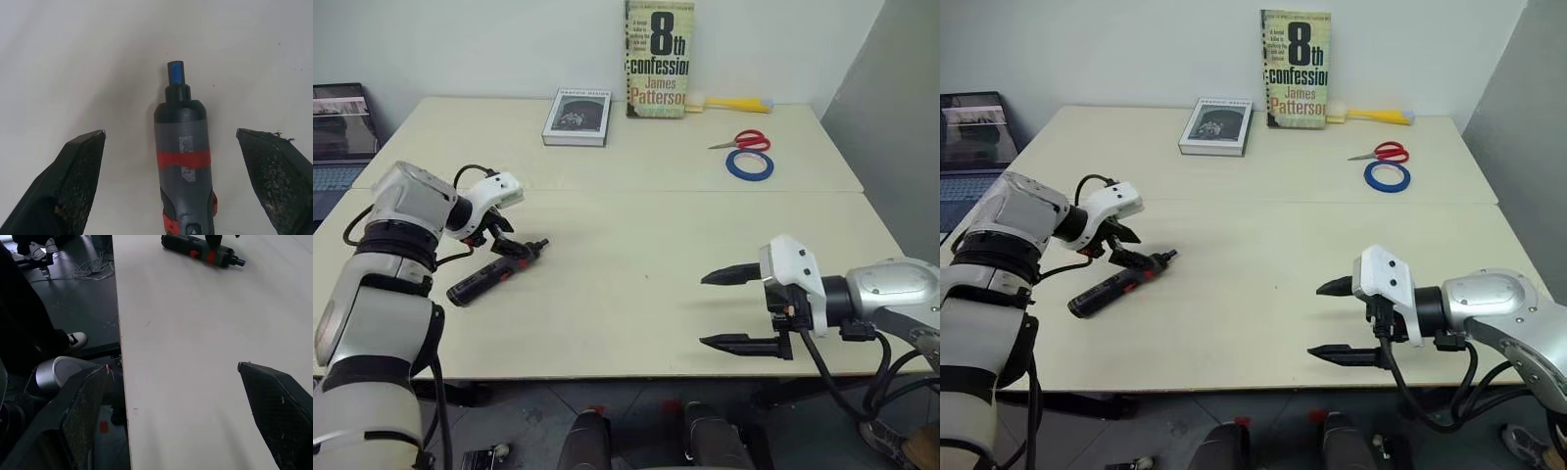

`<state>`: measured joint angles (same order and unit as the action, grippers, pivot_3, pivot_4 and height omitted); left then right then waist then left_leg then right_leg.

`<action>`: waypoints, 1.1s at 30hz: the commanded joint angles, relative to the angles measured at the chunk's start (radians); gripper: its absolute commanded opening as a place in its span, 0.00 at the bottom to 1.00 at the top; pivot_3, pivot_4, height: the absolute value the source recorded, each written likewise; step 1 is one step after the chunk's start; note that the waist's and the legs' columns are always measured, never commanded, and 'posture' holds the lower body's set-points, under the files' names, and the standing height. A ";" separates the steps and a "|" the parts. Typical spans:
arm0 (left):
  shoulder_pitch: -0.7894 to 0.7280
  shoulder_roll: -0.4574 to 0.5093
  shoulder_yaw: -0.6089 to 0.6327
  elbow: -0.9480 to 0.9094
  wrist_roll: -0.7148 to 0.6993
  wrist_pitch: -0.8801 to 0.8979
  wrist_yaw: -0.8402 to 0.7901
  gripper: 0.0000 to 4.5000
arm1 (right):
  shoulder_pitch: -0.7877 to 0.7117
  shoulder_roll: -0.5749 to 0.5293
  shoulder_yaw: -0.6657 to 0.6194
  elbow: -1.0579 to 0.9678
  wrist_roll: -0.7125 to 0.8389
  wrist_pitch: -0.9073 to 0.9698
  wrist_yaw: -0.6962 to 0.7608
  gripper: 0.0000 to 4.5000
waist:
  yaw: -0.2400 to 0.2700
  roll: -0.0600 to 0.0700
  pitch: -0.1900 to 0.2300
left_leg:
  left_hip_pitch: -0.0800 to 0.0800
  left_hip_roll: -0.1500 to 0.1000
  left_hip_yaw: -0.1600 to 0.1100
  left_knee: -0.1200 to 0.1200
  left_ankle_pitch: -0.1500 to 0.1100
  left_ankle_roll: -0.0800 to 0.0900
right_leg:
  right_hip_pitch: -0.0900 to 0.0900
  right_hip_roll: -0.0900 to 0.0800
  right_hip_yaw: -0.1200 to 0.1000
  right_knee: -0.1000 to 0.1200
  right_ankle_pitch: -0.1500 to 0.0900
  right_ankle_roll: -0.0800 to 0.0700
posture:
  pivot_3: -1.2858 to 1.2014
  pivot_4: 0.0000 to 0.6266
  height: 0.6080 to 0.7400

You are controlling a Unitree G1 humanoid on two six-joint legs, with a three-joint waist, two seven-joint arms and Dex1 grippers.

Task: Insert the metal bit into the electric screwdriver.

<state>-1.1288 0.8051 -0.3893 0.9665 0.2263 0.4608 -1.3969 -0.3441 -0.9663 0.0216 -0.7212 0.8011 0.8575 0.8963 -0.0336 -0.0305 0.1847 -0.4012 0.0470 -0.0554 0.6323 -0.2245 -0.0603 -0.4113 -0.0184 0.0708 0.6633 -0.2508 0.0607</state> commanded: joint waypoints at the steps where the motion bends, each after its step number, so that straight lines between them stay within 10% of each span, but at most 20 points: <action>1: -0.016 -0.001 -0.009 0.031 0.035 0.018 -0.004 1.00 | -0.012 0.009 -0.011 -0.021 -0.010 -0.023 -0.008 0.99 | 0.000 0.000 0.000 | 0.000 0.000 0.000 0.000 0.000 0.000 | 0.000 0.000 0.000 0.000 0.000 0.000 | 0.52 0.24 1.00; 11: -0.032 -0.059 0.003 0.106 0.063 0.065 0.048 1.00 | -0.010 0.032 0.005 -0.010 -0.034 -0.050 0.010 0.99 | -0.001 0.000 0.000 | 0.000 0.000 0.000 0.000 0.000 0.000 | 0.000 0.000 0.000 0.000 0.000 0.000 | 0.52 0.24 1.00; 26: 0.060 -0.043 -0.001 0.062 0.075 0.100 0.050 0.38 | -0.017 0.021 -0.004 0.023 -0.054 -0.071 0.054 1.00 | -0.002 0.000 0.000 | 0.002 0.000 0.000 0.000 0.000 0.000 | 0.001 0.000 0.000 0.001 0.000 0.000 | 0.52 0.24 1.00; 33: 0.056 -0.039 0.017 0.028 0.065 0.075 0.059 0.37 | -0.006 0.010 -0.019 0.022 -0.052 -0.067 0.057 1.00 | -0.002 0.000 0.000 | 0.002 0.000 0.000 0.000 0.000 0.000 | 0.001 0.000 0.000 0.001 0.000 0.000 | 0.52 0.24 1.00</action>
<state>-1.0915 0.7557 -0.3791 1.0140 0.2893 0.5370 -1.3371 -0.3459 -0.9427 0.0316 -0.6908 0.7466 0.8013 0.9455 -0.0358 -0.0300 0.1844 -0.3993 0.0469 -0.0558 0.6325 -0.2244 -0.0602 -0.4100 -0.0183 0.0709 0.6646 -0.2506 0.0610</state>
